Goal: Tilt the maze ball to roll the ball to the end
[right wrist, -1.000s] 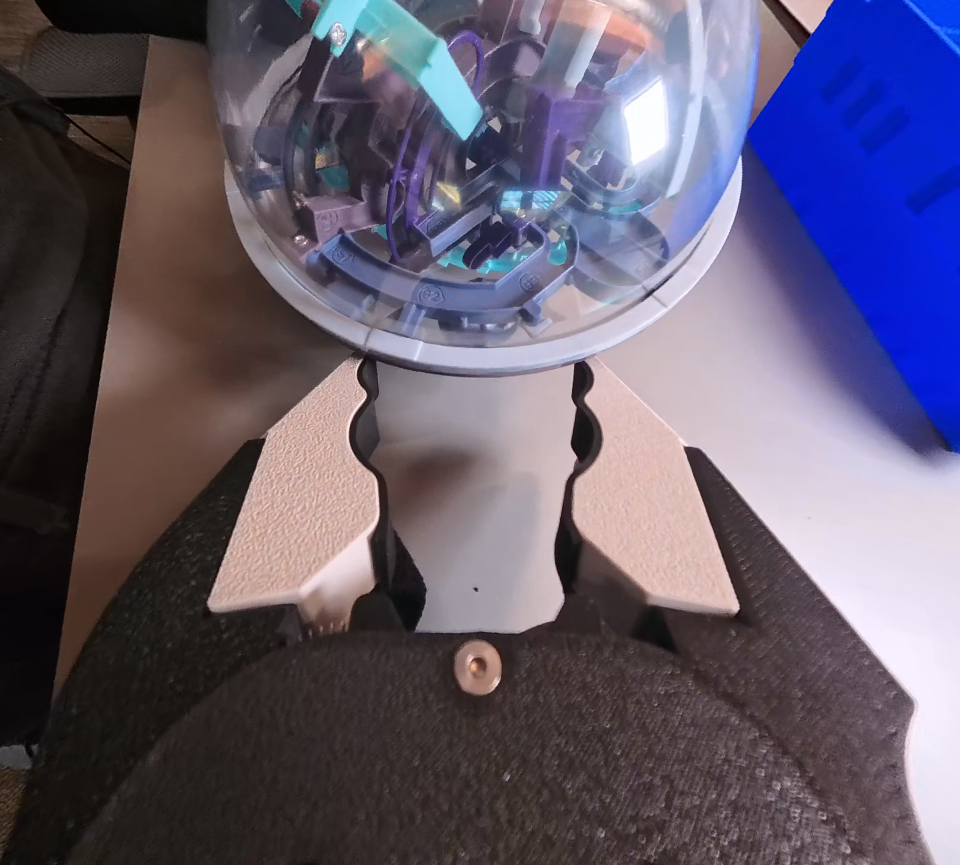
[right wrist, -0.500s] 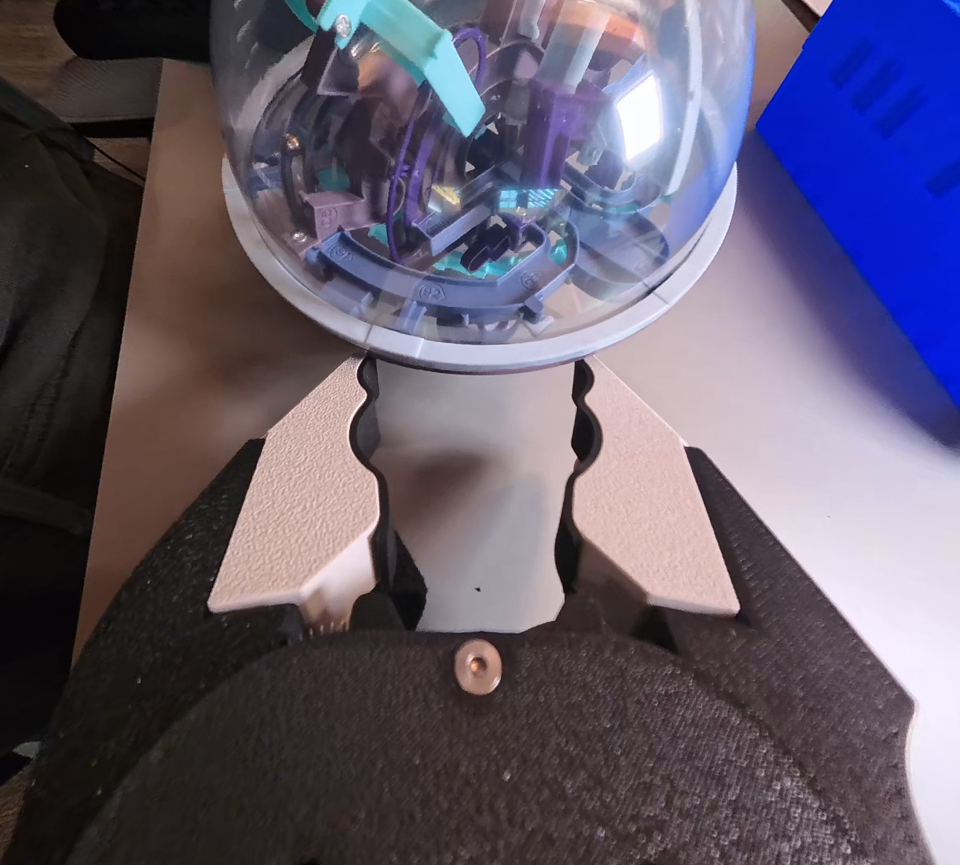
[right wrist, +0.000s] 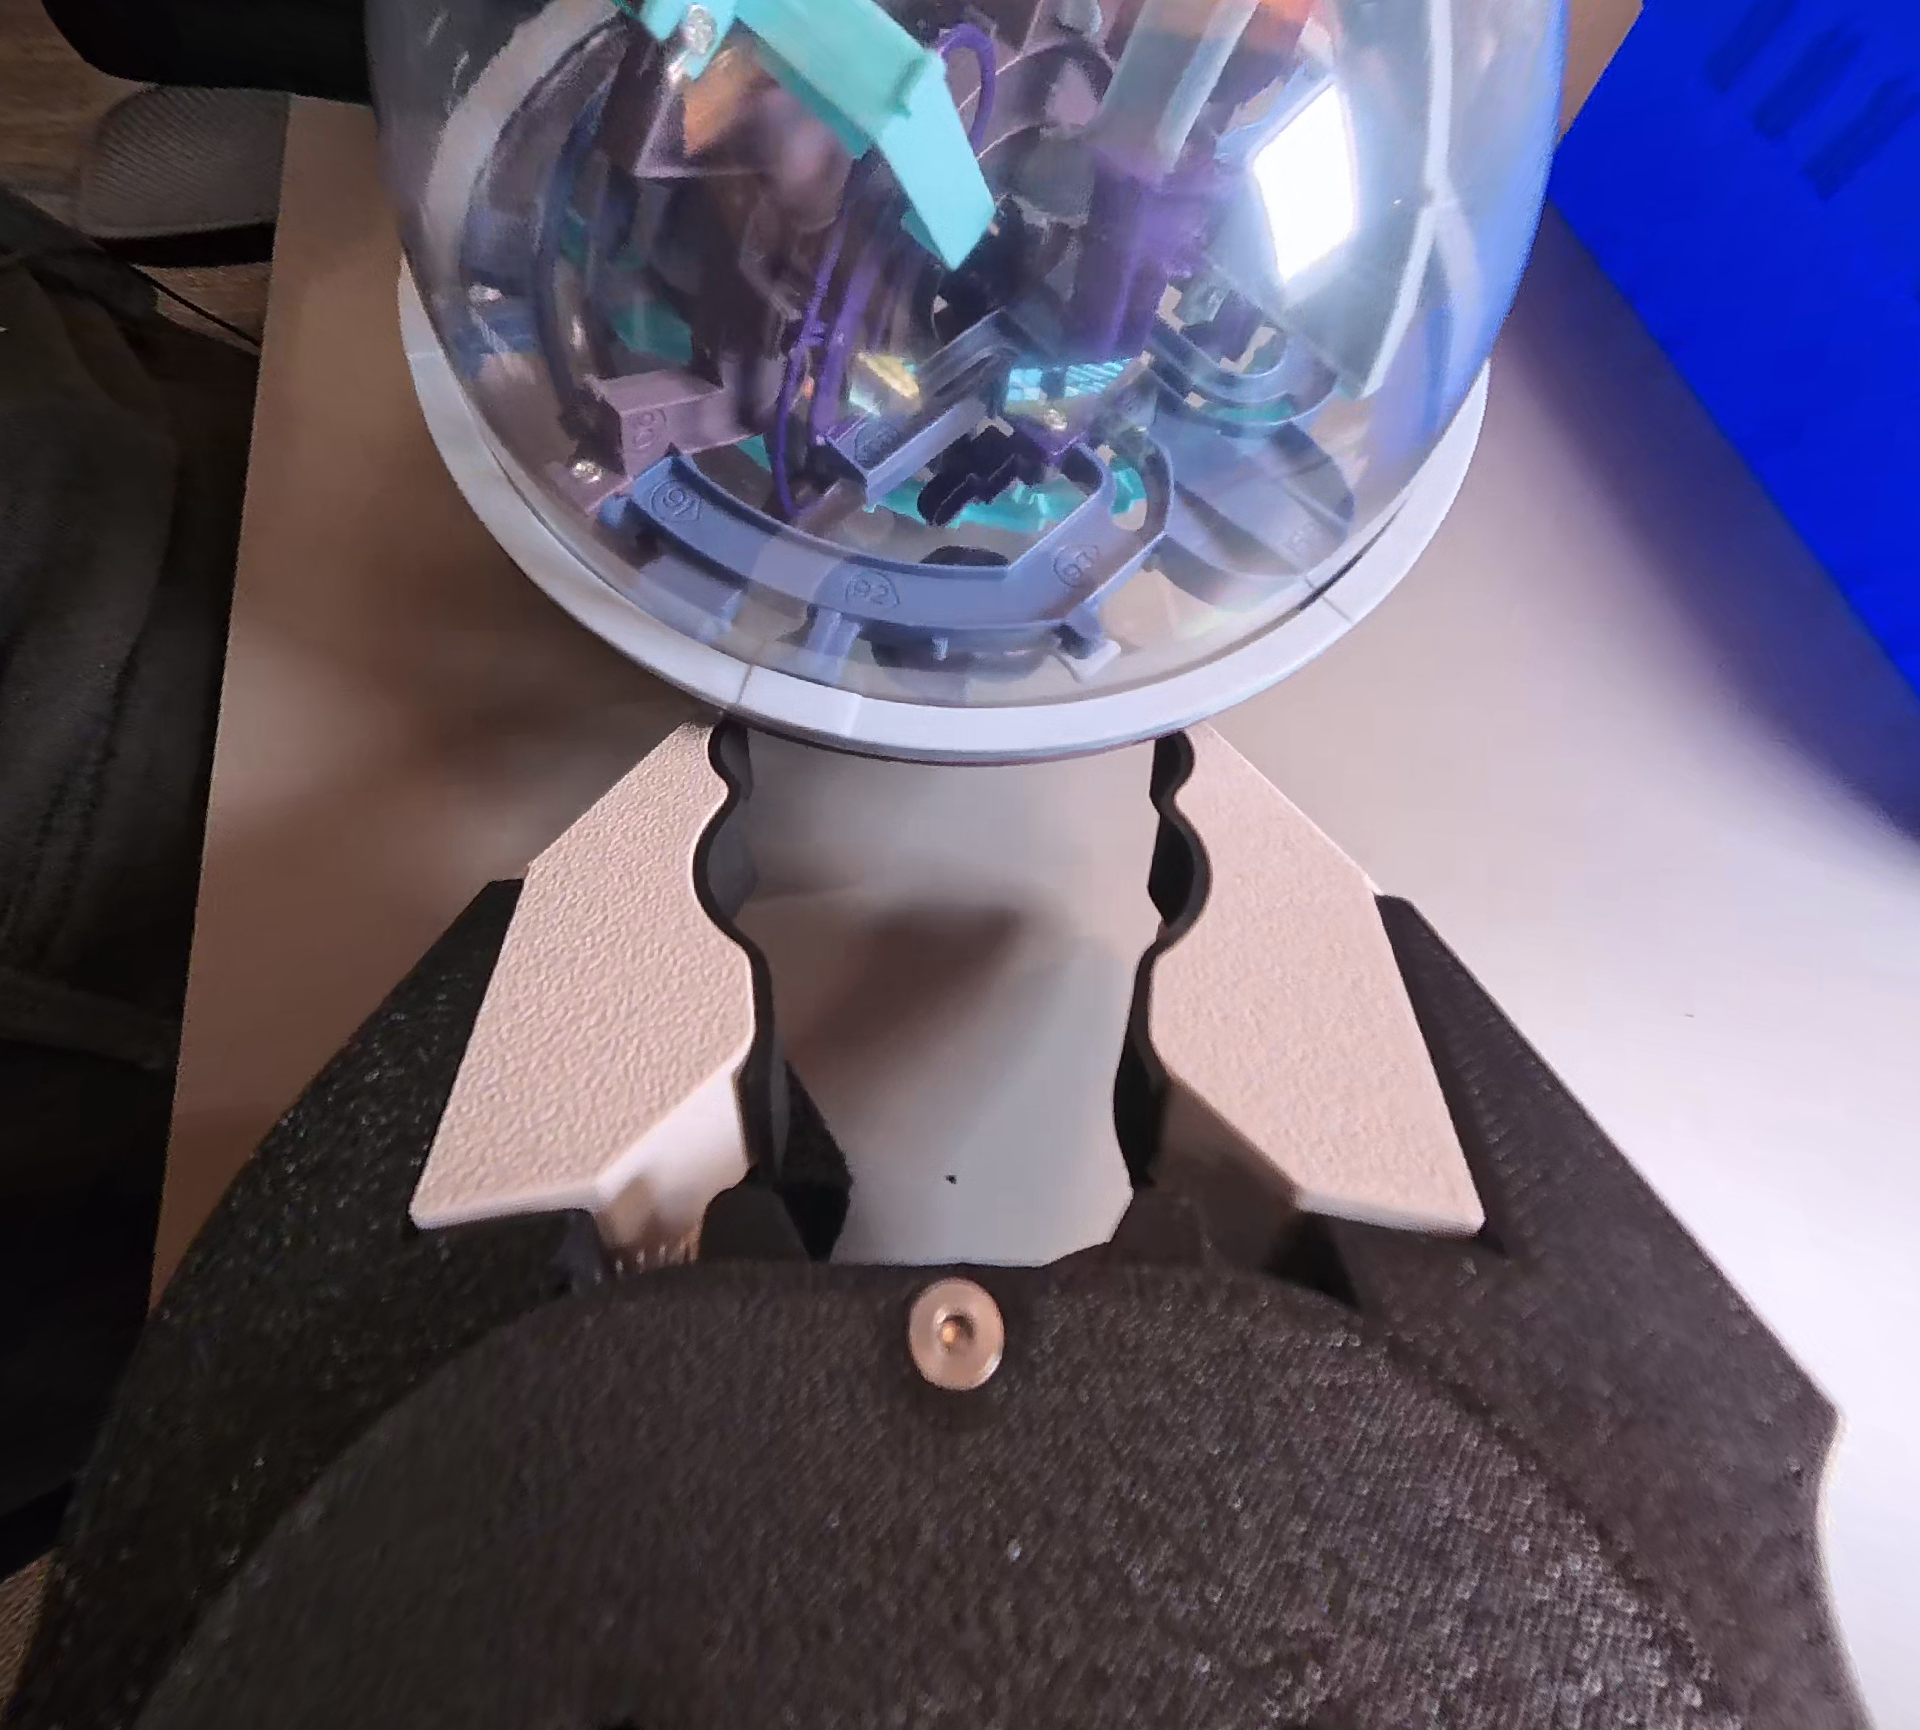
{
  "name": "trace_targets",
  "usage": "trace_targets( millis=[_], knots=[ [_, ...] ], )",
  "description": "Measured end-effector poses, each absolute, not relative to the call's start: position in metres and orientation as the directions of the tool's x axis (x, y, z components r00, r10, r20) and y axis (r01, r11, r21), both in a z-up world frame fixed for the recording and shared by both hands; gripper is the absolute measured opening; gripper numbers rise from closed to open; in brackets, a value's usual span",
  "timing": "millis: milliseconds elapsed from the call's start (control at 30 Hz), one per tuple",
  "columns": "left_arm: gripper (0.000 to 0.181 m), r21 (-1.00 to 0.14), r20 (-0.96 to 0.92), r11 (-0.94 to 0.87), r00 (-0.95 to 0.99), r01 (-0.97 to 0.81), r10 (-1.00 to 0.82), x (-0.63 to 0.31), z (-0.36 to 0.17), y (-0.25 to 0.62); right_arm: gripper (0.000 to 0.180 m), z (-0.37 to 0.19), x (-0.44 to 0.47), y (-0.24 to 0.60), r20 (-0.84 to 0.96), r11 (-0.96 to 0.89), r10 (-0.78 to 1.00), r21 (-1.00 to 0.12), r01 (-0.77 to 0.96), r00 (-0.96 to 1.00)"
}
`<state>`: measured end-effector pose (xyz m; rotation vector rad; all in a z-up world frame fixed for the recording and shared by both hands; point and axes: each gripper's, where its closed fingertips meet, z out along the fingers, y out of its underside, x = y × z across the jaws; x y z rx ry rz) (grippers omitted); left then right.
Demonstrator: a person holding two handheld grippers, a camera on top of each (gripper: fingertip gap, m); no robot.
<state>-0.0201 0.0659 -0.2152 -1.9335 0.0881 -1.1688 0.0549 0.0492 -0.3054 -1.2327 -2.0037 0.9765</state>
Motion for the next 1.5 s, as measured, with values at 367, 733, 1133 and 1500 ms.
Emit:
trace_targets(
  millis=[367,733,1133,1500],
  knots=[
    [0.107,-0.609,0.741,-0.725,0.557,0.322,-0.375,-0.021,-0.221,0.084,0.080,-0.309,0.054,0.063,0.119,0.293,0.933,-0.801,0.523,-0.341],
    [0.105,-0.541,0.793,-0.751,0.527,0.379,-0.305,-0.023,-0.225,0.099,0.036,-0.255,0.090,0.053,0.660,0.678,0.732,-0.685,0.266,-0.168],
    [0.111,-0.498,0.827,-0.760,0.490,0.417,-0.274,-0.017,-0.228,0.104,0.019,-0.255,0.087,0.049,0.828,0.800,0.560,-0.532,0.278,-0.026],
    [0.117,-0.573,0.791,-0.707,0.506,0.414,-0.345,-0.023,-0.225,0.105,0.006,-0.261,0.083,0.049,0.729,0.719,0.681,-0.647,0.254,-0.070]
  ],
)
